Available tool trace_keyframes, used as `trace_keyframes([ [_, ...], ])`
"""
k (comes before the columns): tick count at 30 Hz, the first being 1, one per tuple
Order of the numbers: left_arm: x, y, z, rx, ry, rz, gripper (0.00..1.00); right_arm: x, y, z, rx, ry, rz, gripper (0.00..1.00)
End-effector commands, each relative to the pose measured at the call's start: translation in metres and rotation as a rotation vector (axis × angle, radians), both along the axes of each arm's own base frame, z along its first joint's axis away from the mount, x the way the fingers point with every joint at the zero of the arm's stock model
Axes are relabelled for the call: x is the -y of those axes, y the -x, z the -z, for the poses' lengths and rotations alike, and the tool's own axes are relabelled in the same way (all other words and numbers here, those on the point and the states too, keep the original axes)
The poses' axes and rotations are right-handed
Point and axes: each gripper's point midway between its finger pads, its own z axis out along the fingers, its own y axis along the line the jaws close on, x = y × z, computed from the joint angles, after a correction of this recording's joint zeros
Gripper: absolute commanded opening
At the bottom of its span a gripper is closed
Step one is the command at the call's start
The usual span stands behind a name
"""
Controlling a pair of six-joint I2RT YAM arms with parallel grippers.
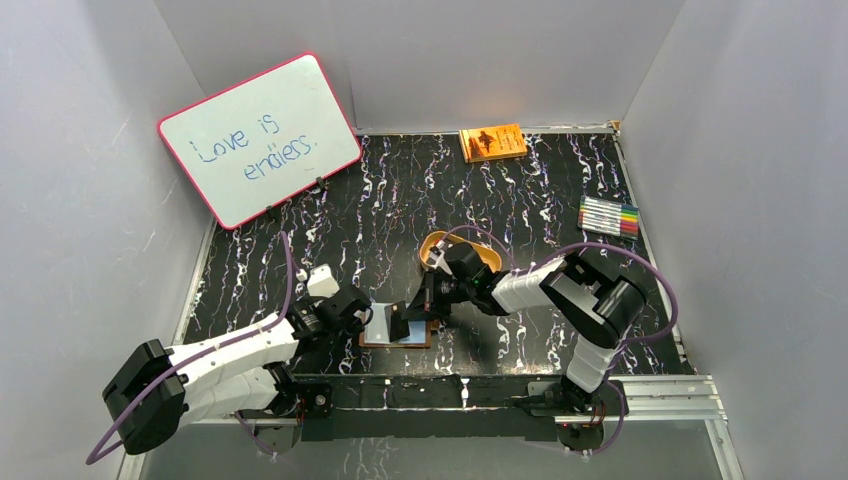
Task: Put the credit cards into the card holder
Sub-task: Insert the credit card into the card holder.
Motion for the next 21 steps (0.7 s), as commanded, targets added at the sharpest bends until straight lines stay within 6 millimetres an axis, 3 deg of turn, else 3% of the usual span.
trace_keyframes([
  [1,-0.001,0.020,0.019,-0.098,0.012,0.010,0.40,-0.001,-0.006,0.004,-0.003,-0.015,0.045,0.00],
  [13,0.004,0.024,0.023,-0.115,0.055,0.005,0.39,0.003,-0.009,0.010,-0.027,0.001,0.120,0.00],
  [21,0.009,0.025,0.023,-0.121,0.087,0.003,0.38,-0.005,-0.003,0.012,-0.046,-0.004,0.112,0.00],
])
